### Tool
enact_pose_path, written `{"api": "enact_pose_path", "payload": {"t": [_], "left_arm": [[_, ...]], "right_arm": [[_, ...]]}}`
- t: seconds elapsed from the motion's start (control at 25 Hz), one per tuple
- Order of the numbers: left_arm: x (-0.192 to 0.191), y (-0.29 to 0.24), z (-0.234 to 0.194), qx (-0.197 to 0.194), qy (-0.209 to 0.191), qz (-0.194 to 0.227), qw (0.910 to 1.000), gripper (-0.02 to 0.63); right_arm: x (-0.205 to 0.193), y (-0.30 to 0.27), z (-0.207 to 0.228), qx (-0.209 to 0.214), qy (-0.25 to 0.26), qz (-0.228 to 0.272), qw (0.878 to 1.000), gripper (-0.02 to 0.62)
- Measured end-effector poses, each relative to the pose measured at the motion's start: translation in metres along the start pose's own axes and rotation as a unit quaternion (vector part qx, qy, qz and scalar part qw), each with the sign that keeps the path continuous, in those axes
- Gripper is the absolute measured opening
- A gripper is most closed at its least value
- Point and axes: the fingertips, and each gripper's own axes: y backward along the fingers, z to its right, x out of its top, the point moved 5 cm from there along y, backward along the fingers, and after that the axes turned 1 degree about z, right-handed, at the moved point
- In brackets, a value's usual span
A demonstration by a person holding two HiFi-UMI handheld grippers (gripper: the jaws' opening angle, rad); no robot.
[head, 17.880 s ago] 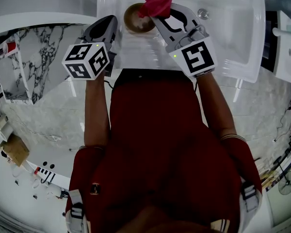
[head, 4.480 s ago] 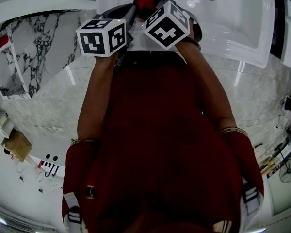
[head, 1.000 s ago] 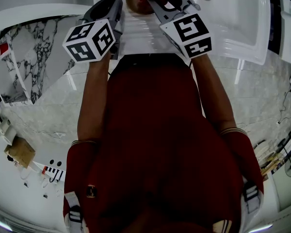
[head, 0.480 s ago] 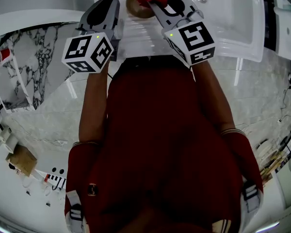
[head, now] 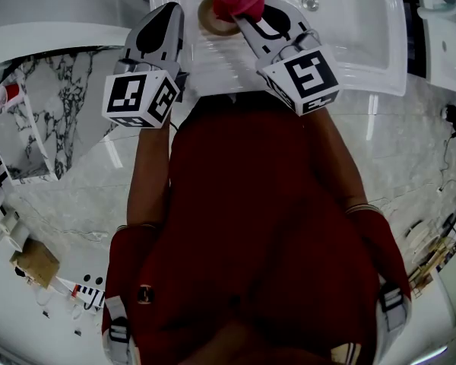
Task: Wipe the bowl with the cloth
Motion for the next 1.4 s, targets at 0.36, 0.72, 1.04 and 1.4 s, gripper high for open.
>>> {"api": "enact_pose_path", "payload": {"t": [0.36, 0.72, 1.04, 1.4], "left_arm": [[0.013, 0.007, 0.011, -0.02, -0.035, 0.034, 0.9986, 0.006], [0.018, 0.004, 0.016, -0.034, -0.042, 0.048, 0.9974, 0.006], [0.02, 0.001, 0.018, -0.046, -0.046, 0.055, 0.9964, 0.006], [0.018, -0.002, 0.017, -0.055, -0.045, 0.053, 0.9961, 0.006]], "right_arm": [[0.005, 0.015, 0.002, -0.005, -0.018, 0.027, 0.999, 0.051], [0.007, 0.017, 0.002, -0.007, -0.019, 0.045, 0.999, 0.049], [0.006, 0.017, 0.003, -0.015, -0.012, 0.047, 0.999, 0.049], [0.006, 0.017, 0.002, -0.02, -0.012, 0.05, 0.998, 0.049]]}}
